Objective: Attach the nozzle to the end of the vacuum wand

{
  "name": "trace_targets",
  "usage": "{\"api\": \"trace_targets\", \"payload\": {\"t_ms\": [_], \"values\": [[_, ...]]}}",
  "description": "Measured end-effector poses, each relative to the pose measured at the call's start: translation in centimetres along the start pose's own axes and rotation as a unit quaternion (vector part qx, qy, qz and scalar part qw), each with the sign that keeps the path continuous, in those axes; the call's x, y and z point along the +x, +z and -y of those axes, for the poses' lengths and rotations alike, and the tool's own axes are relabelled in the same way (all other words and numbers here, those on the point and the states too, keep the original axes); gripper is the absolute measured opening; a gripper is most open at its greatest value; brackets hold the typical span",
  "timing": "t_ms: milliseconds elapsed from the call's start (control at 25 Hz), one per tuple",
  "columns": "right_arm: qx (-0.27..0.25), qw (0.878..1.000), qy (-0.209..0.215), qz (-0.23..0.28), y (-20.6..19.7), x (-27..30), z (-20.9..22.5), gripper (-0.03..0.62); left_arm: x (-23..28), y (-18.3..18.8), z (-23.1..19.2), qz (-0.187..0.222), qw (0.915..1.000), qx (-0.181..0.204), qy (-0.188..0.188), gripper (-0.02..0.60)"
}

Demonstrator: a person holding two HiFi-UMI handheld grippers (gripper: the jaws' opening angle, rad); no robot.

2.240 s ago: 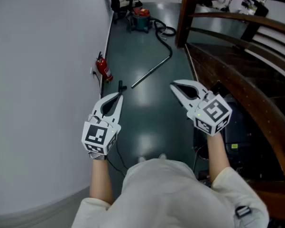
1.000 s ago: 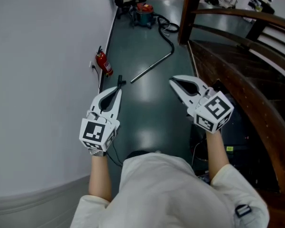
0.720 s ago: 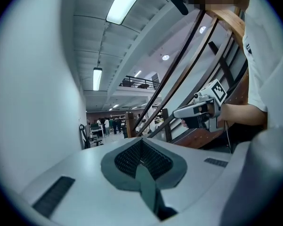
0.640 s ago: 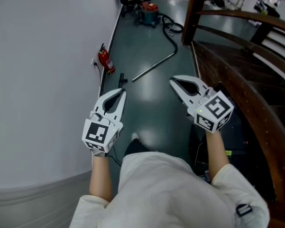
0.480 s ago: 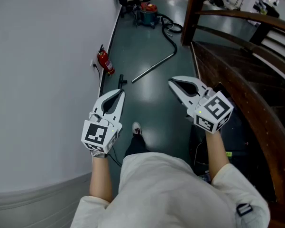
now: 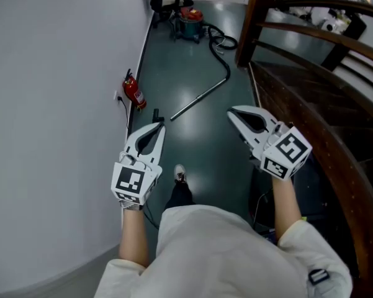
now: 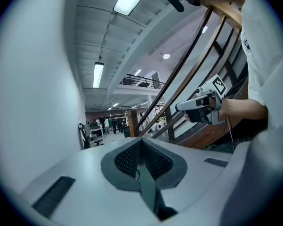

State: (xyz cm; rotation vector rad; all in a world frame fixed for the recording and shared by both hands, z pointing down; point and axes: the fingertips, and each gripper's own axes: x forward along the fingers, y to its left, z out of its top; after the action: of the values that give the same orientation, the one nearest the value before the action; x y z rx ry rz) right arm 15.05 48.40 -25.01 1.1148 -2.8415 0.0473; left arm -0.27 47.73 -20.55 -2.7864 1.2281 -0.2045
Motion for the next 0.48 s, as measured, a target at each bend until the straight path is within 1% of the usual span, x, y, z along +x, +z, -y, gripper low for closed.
{"api": "trace_targets", "payload": {"t_ms": [120, 320, 480], "values": [[0.008, 1.000, 0.000, -0.003, 0.0, 3.7, 2.4, 0.026, 2.5, -0.6, -3.6, -0.009, 0.9999, 0.006, 0.001, -0.002], [0.004, 1.000, 0.005, -0.019, 0.5, 10.2, 5.2, 0.026, 5.6, -0.2, -10.3, -0.010, 0.9999, 0.003, 0.004, -0.002], [0.009, 1.000, 0.002, -0.022, 0.4, 14.0, 7.2, 0.026, 7.9, -0.4, -14.0, -0.012, 0.9999, 0.005, -0.004, -0.002]]}}
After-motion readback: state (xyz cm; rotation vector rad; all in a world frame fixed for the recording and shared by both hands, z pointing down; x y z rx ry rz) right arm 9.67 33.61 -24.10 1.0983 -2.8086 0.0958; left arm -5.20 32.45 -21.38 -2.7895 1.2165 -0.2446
